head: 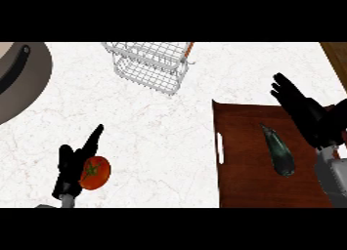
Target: Pick the eggplant from the tray and place it in the tiered basket
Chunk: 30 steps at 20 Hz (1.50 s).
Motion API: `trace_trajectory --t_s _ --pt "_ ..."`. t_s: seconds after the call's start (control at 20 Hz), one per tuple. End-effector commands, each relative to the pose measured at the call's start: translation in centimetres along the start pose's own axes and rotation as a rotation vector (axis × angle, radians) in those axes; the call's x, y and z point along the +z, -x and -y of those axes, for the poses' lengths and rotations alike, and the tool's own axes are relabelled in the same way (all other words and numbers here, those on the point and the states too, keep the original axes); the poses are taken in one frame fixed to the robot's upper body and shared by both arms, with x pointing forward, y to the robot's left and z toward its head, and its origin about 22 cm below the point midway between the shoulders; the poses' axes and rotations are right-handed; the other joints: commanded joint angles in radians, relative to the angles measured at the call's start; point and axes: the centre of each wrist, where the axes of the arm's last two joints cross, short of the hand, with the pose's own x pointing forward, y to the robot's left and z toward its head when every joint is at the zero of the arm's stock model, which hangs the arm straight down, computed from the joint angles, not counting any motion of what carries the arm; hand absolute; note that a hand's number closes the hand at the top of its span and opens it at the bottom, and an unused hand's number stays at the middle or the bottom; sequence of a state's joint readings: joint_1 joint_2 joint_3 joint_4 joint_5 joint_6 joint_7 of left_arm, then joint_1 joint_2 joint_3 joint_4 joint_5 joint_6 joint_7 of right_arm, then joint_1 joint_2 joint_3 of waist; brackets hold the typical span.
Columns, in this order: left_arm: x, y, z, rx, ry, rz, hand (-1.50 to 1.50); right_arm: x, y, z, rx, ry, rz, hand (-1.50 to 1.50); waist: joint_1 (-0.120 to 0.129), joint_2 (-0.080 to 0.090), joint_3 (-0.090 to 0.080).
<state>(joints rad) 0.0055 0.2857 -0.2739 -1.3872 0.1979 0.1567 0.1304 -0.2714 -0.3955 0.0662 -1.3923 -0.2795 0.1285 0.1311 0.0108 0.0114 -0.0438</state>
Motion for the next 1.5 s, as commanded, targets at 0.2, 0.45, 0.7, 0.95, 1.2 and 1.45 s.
trace_trajectory --t_s 0.2,0.45,0.7,0.95,1.2,1.45 --pt "-1.8 -5.9 0.1 0.063 0.024 0.195 0.00 3.8 -2.3 2.2 0.192 0.102 0.299 1.50 -0.059 -0.020 0.044" --pt "-0.9 -5.6 -0.4 0.097 0.041 0.179 0.00 7.4 1.7 7.2 0.232 0.767 0.240 -1.50 -0.079 -0.022 0.046" --pt "-0.7 -6.8 1.1 0.108 0.109 0.195 0.00 10.1 2.7 3.0 0.476 0.510 0.300 -1.50 -0.029 -0.017 0.043" --pt "-2.1 -8.3 -0.4 0.088 0.095 0.185 0.00 12.4 0.5 1.2 0.717 0.481 0.108 -1.50 -0.036 -0.015 0.038" --pt "-1.6 -7.9 -0.3 0.084 0.088 0.194 0.00 14.0 -1.5 0.5 0.981 0.547 -0.093 -1.50 -0.030 -0.016 0.034" --pt "-2.3 -7.3 1.5 0.076 0.119 0.199 0.00 12.9 -4.9 -2.4 1.106 0.599 -0.283 -1.50 -0.005 -0.008 0.035"
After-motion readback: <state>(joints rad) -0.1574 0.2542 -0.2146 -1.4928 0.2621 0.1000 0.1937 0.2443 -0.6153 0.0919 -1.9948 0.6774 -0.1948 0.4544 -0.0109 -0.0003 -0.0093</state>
